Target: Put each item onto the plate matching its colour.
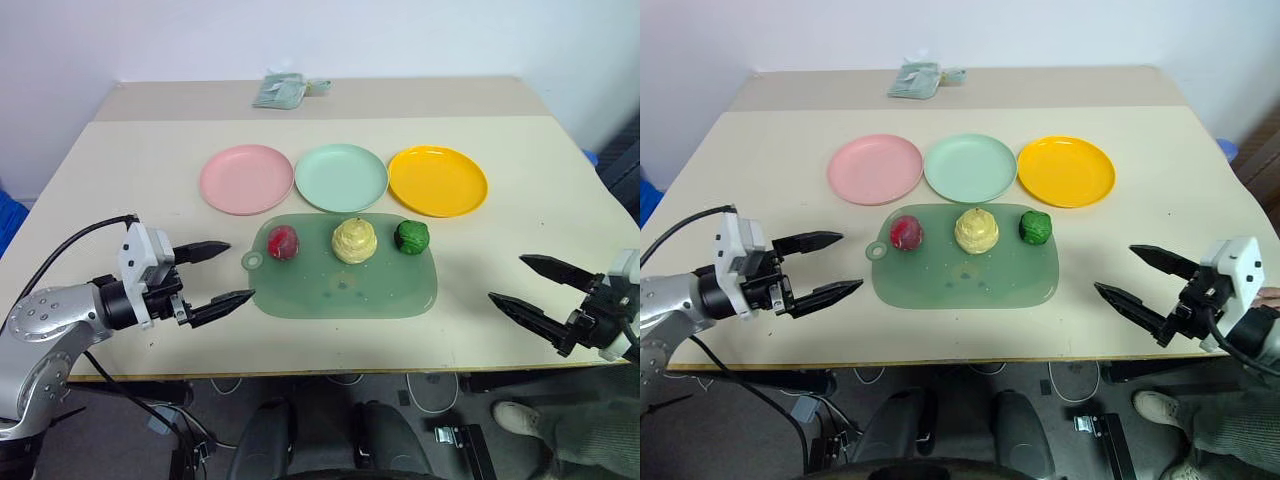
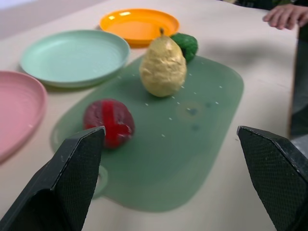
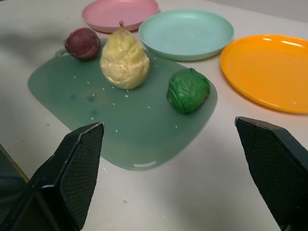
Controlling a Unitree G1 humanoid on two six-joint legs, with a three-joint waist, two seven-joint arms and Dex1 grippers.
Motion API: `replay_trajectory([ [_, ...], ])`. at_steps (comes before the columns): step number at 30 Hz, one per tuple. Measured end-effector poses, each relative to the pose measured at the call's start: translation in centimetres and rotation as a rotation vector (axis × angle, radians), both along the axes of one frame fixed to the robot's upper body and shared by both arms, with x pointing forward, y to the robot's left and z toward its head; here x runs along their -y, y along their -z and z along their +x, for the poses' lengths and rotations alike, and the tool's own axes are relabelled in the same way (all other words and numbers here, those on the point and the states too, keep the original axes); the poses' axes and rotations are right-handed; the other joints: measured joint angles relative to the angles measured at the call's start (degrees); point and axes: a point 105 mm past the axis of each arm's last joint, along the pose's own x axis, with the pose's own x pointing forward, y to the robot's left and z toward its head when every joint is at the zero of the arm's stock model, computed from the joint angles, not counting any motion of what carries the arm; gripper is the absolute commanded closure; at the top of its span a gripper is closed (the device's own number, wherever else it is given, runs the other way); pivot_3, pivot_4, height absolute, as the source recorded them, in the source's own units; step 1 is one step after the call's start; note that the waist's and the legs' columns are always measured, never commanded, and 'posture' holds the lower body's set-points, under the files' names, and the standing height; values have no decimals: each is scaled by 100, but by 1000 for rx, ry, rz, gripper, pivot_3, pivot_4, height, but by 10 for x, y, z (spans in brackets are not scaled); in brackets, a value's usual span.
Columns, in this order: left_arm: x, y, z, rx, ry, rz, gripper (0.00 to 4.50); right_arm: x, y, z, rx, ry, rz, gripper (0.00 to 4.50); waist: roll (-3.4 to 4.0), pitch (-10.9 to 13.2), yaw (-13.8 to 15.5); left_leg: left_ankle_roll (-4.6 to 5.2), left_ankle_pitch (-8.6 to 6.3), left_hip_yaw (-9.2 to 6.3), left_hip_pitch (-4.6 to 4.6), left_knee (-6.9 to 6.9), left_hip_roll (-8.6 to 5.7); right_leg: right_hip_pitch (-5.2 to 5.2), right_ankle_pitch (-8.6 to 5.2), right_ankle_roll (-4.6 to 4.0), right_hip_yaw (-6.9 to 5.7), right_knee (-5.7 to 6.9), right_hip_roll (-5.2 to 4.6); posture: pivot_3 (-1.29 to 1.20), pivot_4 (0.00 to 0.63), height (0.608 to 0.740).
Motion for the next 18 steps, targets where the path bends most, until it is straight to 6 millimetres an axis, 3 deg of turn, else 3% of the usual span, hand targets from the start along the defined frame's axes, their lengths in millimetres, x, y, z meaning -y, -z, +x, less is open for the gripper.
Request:
replay_trajectory([
  [12,0,3,13,57,-89,38,0,-38,-17,19,63,-80,1,52,-6,3,1,1,0,1,-1,28,0,12,1,3,0,5,4,0,150,740],
  [18,10,3,25,42,-144,15,0,-69,-25,28,94,-221,-23,52,-5,6,0,1,-1,-1,-1,61,3,20,3,5,-1,19,7,0,150,740],
])
